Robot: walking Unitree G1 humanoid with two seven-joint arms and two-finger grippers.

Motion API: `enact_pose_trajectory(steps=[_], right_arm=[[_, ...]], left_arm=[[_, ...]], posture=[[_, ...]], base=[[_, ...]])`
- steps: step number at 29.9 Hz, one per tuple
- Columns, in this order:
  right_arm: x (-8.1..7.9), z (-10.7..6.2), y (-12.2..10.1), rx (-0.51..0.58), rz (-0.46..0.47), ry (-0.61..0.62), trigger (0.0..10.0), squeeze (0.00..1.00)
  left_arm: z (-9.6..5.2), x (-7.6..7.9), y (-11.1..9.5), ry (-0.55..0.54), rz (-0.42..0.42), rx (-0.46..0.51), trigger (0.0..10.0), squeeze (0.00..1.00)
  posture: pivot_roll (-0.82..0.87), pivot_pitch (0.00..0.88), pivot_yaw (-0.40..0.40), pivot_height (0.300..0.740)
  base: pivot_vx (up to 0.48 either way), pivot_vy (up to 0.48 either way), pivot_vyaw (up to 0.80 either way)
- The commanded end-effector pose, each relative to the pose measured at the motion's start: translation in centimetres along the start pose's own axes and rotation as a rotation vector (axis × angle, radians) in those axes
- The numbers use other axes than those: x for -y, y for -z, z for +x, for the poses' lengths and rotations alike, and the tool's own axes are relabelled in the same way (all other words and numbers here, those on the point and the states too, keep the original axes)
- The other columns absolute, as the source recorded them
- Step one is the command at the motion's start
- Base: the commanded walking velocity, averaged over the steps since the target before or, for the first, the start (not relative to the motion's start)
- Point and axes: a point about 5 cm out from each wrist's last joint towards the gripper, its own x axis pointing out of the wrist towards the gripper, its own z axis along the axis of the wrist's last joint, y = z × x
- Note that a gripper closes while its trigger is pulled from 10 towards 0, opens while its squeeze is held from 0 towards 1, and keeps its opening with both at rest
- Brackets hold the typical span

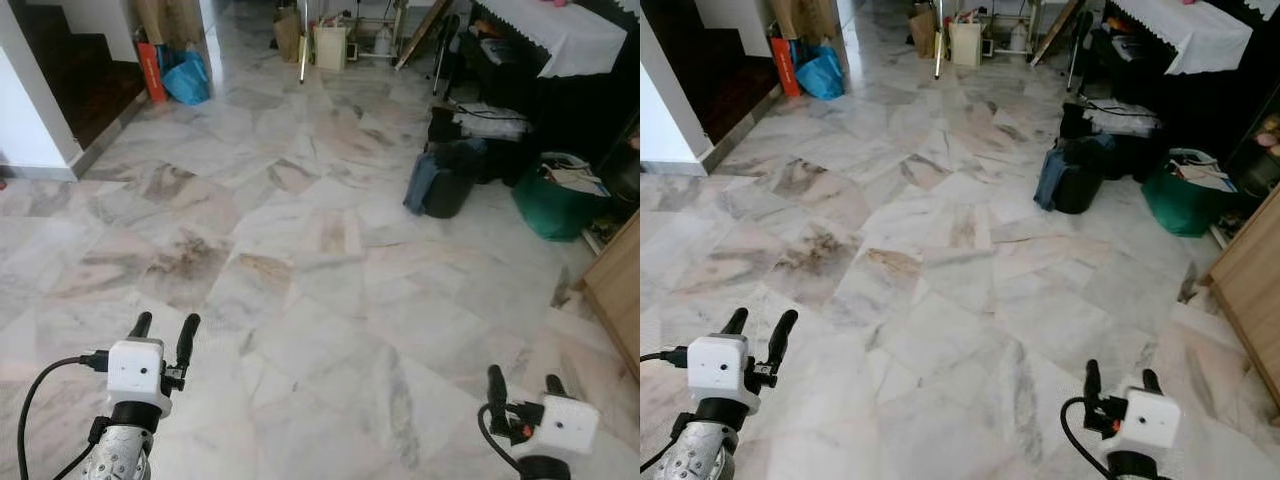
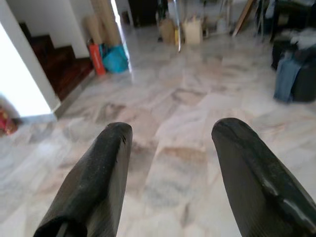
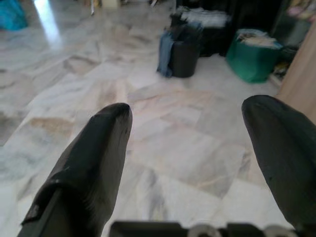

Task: Move the pillow to the sofa from floor

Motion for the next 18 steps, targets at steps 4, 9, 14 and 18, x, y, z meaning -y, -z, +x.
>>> enact_pose_trajectory(steps=[4, 9, 14, 18], right_arm=[[0.0, 0.8, 4.6, -0.246, -0.011, -0.022, 10.0, 0.0], [-0.7, -0.5, 8.9, -0.572, -0.023, -0.064, 10.0, 0.0], [-1.0, -2.3, 10.6, -0.701, -0.018, -0.065, 10.0, 0.0], [-0.8, -3.8, 11.8, -0.76, 0.046, 0.017, 10.0, 0.0]], left_arm=[[2.1, -0.4, 5.3, 0.023, 0.018, -0.262, 10.0, 0.0], [1.3, 0.6, 9.9, 0.076, 0.041, -0.575, 10.0, 0.0], [-1.2, 1.1, 12.5, 0.104, 0.077, -0.764, 10.0, 0.0], [-3.2, 1.1, 14.0, 0.097, 0.069, -0.897, 10.0, 0.0]], posture=[[0.04, 0.0, -0.018, 0.74], [0.05, 0.0, -0.007, 0.74], [0.04, 0.0, -0.005, 0.74], [0.02, 0.0, 0.007, 0.74]], base=[[0.0, 0.0, 0.0], [0.0, 0.0, 0.0], [0.0, 0.0, 0.0], [0.0, 0.0, 0.0]])
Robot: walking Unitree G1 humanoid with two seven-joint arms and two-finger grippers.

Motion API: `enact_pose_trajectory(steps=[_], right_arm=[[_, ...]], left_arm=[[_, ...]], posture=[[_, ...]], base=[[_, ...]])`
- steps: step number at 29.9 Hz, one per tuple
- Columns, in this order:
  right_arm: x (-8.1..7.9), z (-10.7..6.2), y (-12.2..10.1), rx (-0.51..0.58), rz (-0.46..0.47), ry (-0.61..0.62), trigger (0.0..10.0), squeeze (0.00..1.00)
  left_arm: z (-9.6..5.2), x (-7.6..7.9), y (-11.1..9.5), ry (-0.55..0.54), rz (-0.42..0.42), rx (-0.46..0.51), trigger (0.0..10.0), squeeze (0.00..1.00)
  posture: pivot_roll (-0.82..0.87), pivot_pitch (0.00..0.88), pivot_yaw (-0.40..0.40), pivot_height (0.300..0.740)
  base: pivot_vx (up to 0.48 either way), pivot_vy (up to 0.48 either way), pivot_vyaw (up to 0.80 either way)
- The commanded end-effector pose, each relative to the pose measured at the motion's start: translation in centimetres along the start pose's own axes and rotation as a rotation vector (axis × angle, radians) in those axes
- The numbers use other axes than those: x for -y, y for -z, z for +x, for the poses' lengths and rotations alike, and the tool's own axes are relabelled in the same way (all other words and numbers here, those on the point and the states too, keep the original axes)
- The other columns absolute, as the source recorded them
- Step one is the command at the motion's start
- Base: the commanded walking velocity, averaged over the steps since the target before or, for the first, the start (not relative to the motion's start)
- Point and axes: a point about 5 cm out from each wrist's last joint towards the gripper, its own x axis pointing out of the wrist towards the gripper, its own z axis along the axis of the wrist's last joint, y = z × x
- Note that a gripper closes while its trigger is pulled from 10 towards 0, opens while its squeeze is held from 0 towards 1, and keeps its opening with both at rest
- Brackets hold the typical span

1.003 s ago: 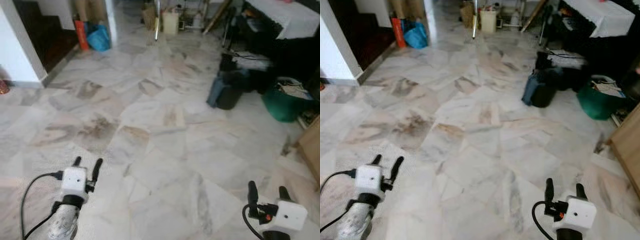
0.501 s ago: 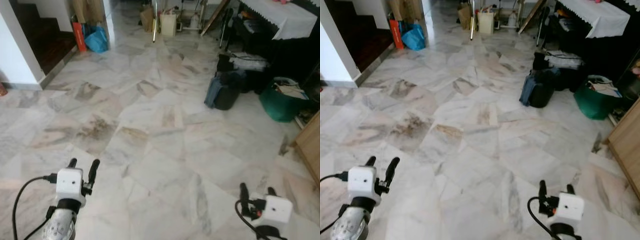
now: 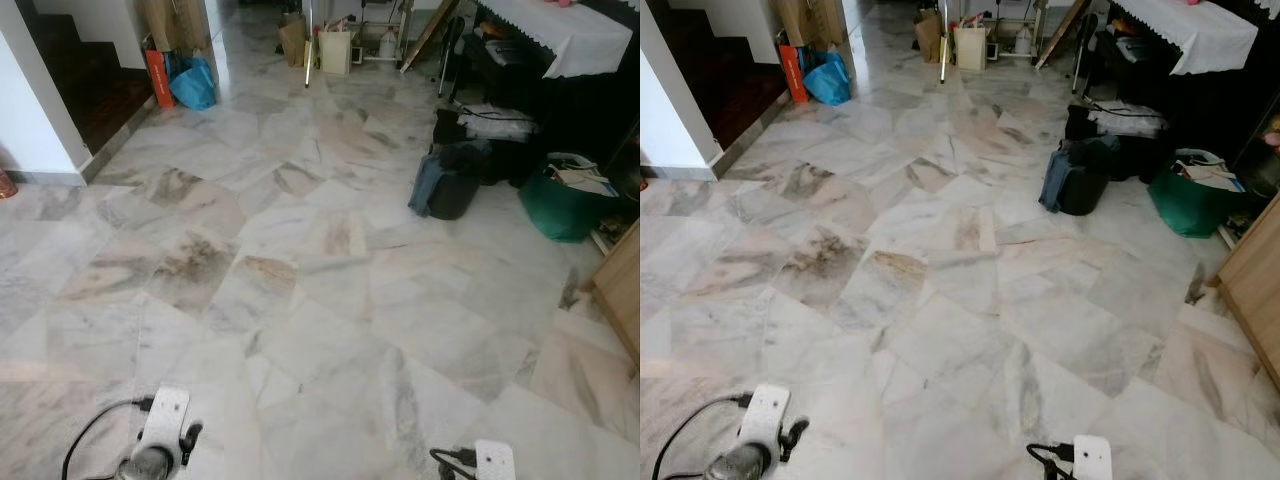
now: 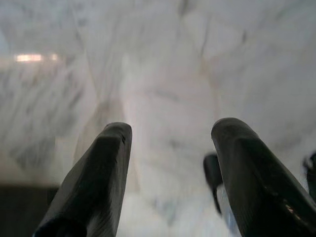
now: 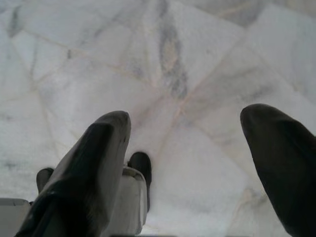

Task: Move the pillow to the sofa from floor

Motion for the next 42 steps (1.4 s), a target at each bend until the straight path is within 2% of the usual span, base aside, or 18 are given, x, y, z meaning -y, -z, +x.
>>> enact_pose_trajectory(steps=[1, 7, 15, 19, 24, 34, 42], right_arm=[[0.0, -0.3, 1.1, -0.034, 0.025, 0.016, 10.0, 0.0], [0.5, -0.6, 1.9, -0.072, 0.012, 0.011, 10.0, 0.0], [1.6, -0.2, 1.1, -0.098, -0.013, 0.009, 10.0, 0.0], [1.7, -0.2, 1.1, -0.108, -0.033, 0.002, 10.0, 0.0], [0.4, -0.2, 1.7, -0.132, -0.022, -0.012, 10.0, 0.0], [-0.4, -0.3, 2.1, -0.14, -0.014, -0.022, 10.0, 0.0], [-0.4, -0.4, 2.3, -0.15, -0.027, -0.025, 10.0, 0.0]], left_arm=[[0.0, 0.0, 0.5, 0.007, 0.019, -0.043, 10.0, 0.0], [0.0, 0.9, 0.9, 0.024, 0.008, -0.059, 10.0, 0.0], [0.1, 1.5, 0.9, 0.014, -0.041, -0.064, 10.0, 0.0], [0.1, 1.5, 0.9, 0.009, -0.057, -0.066, 10.0, 0.0], [0.1, 1.1, 0.8, -0.001, -0.055, -0.069, 10.0, 0.0], [0.2, 1.0, 0.7, 0.019, -0.041, -0.071, 10.0, 0.0], [0.1, 1.0, 1.0, 0.028, -0.041, -0.074, 10.0, 0.0]], posture=[[0.02, 0.0, 0.007, 0.74], [0.03, 0.0, 0.004, 0.74], [0.03, 0.0, -0.007, 0.74], [0.04, 0.0, -0.006, 0.74], [0.04, 0.0, 0.006, 0.74], [0.03, 0.0, 0.017, 0.74], [0.04, 0.0, 0.006, 0.74]], base=[[0.0, 0.0, 0.0], [0.0, 0.0, 0.0], [0.0, 0.0, 0.0], [0.0, 0.0, 0.0], [0.0, 0.0, 0.8], [0.0, 0.0, 0.8], [0.0, 0.0, 0.8]])
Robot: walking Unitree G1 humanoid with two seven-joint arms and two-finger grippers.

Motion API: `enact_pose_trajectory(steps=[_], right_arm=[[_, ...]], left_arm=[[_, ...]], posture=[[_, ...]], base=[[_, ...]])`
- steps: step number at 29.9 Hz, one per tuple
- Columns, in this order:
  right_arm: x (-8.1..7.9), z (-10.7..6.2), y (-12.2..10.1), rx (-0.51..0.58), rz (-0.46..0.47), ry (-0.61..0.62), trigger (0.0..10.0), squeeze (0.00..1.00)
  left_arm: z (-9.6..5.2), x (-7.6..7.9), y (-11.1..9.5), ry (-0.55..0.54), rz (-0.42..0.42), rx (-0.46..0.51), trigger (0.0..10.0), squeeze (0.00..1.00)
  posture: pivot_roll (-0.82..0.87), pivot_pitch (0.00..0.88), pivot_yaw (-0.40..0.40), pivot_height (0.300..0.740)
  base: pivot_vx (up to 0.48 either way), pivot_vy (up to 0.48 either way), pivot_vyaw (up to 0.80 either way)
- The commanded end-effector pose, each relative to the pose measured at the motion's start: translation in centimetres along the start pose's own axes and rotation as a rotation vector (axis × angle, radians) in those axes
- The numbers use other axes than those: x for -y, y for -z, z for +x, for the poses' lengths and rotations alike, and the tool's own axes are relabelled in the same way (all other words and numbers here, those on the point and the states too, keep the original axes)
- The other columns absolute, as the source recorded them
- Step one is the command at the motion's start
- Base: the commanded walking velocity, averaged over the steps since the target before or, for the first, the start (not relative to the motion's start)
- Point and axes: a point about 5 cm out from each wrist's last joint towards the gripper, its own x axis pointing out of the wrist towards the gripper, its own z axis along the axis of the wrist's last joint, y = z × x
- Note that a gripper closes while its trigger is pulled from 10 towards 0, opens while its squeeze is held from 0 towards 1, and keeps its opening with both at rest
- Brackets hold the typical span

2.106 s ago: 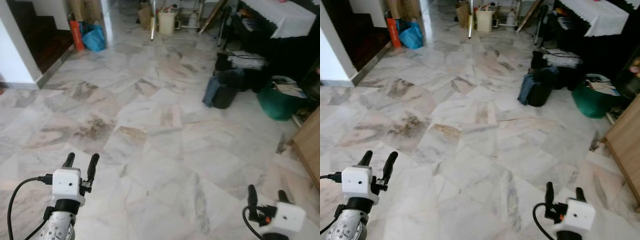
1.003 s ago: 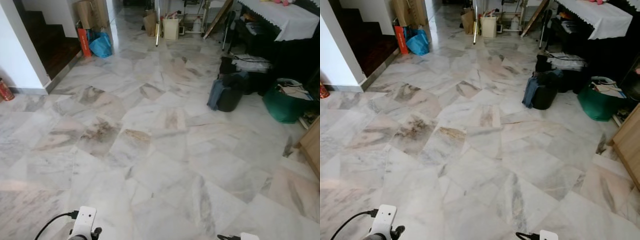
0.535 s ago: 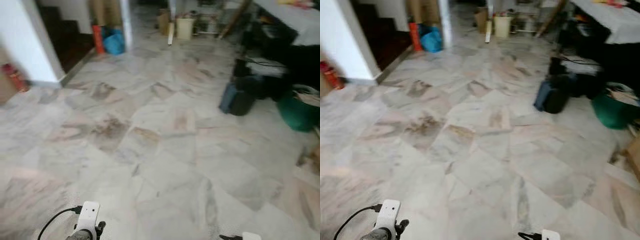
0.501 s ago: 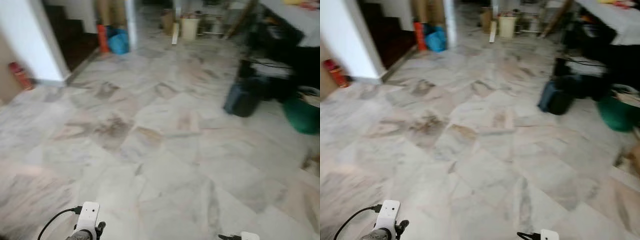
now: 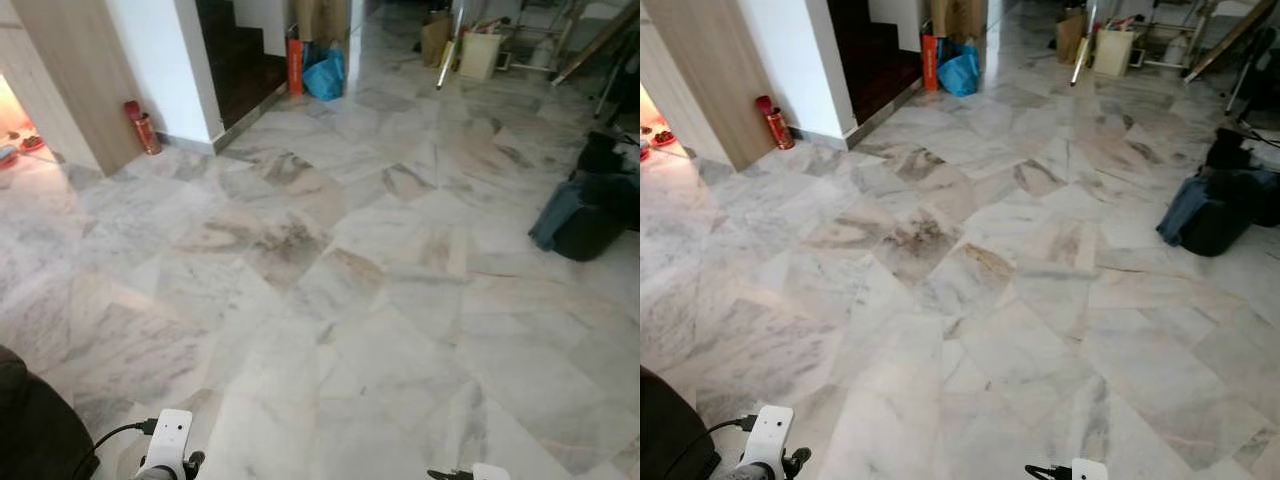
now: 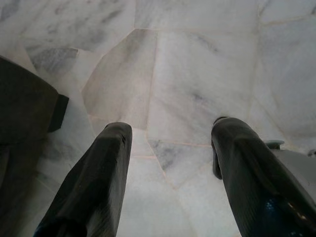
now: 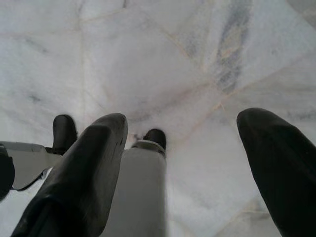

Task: Move the pillow to the sofa from floor

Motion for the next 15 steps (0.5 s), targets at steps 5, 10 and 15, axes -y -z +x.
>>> enact_pose_trajectory(steps=[5, 10, 15], right_arm=[[0.06, -0.05, 0.26, -0.013, -0.012, -0.007, 10.0, 0.0], [0.17, -0.06, 0.2, -0.008, -0.015, -0.007, 10.0, 0.0], [0.22, -0.07, 0.19, -0.005, -0.013, -0.006, 10.0, 0.0]], left_arm=[[-0.14, 0.09, 0.71, 0.016, 0.013, -0.02, 10.0, 0.0], [-0.16, 0.07, 0.77, 0.017, 0.011, -0.021, 10.0, 0.0], [-0.16, 0.0, 0.74, 0.017, 0.006, -0.02, 10.0, 0.0]], posture=[[0.04, 0.0, 0.002, 0.74], [0.04, 0.0, -0.003, 0.74], [0.04, 0.0, -0.004, 0.74]], base=[[0.0, 0.0, 0.8], [0.0, 0.0, 0.8], [0.0, 0.0, 0.8]])
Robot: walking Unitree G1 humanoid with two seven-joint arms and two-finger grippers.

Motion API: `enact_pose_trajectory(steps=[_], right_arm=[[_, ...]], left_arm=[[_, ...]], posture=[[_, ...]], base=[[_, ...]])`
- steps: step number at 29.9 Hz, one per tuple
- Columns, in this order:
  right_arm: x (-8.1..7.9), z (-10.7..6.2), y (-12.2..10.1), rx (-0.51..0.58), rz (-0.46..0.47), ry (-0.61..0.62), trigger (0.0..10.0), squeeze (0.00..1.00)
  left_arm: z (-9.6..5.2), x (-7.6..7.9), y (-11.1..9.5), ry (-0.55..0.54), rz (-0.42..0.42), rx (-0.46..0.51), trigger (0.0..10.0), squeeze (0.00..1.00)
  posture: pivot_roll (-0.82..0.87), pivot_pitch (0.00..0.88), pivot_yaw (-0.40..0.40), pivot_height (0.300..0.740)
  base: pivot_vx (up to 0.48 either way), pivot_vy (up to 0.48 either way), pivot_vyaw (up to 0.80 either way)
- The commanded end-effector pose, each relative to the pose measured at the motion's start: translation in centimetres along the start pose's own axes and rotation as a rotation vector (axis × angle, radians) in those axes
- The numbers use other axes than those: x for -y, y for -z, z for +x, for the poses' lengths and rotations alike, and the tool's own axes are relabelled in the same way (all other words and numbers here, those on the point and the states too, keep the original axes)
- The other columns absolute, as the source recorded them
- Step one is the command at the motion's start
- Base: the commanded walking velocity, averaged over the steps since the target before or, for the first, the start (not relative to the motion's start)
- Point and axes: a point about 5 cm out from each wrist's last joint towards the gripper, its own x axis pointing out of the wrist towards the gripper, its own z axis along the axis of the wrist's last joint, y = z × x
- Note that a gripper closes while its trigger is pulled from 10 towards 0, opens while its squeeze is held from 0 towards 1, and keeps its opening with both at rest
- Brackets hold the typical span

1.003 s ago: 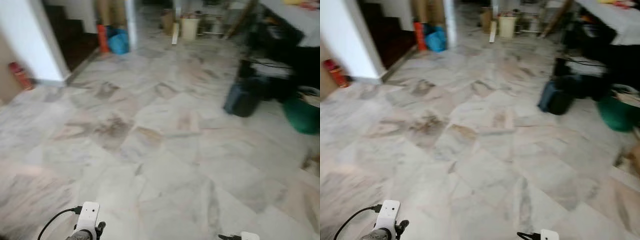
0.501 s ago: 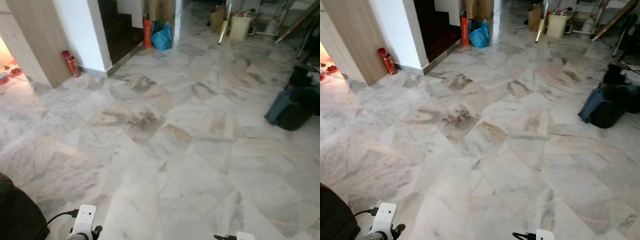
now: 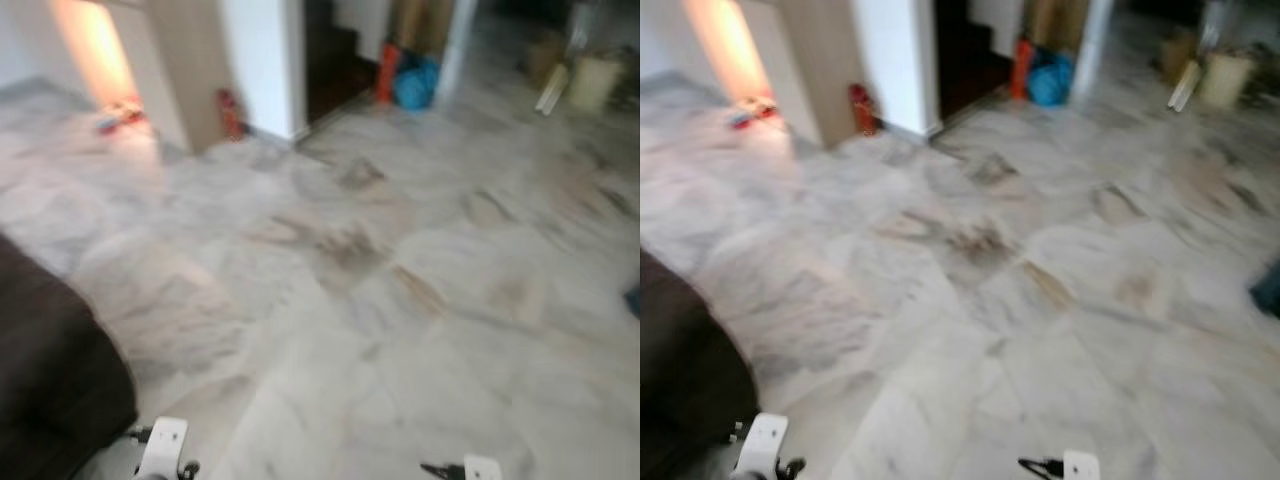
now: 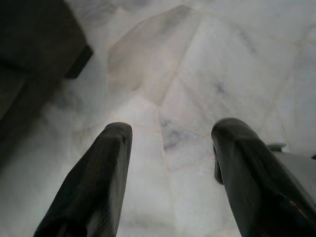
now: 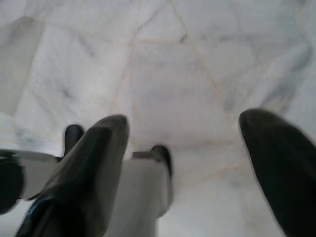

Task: Move the pillow to the sofa from floor

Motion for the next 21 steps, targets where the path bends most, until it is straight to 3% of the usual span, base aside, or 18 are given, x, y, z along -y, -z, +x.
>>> enact_pose_trajectory(steps=[1, 21], right_arm=[[0.11, -0.17, 0.7, -0.021, 0.007, 0.005, 10.0, 0.0], [0.6, -0.15, 0.47, -0.019, 0.011, 0.015, 10.0, 0.0]], left_arm=[[-0.09, -0.18, 0.39, -0.002, 0.002, -0.013, 10.0, 0.0], [-0.06, -0.19, 0.25, -0.016, -0.019, -0.005, 10.0, 0.0]], posture=[[0.04, 0.0, -0.004, 0.74], [0.03, 0.0, -0.014, 0.74]], base=[[0.0, 0.0, 0.8], [0.0, 0.0, 0.8]])
